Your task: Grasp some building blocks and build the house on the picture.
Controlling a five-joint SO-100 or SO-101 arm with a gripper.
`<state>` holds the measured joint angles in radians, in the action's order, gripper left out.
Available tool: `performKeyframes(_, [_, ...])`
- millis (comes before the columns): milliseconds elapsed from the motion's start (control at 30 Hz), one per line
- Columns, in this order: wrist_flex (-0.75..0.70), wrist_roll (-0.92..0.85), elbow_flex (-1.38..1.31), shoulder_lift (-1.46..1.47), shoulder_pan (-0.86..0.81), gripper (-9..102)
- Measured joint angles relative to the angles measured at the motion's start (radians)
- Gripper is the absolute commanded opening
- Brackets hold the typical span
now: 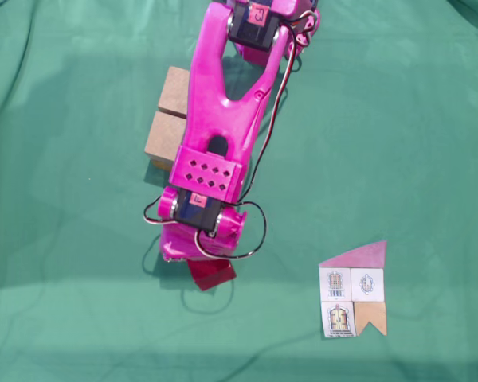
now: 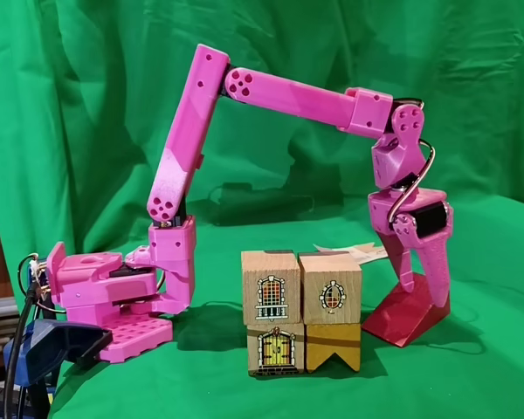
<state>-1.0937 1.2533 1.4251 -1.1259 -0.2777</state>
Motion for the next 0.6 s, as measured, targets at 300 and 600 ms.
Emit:
performKeyframes(300, [0.000, 0.000, 0.000, 0.006, -0.009, 34])
performKeyframes(600, [-0.002, -0.003, -0.038, 0.055, -0.015, 34])
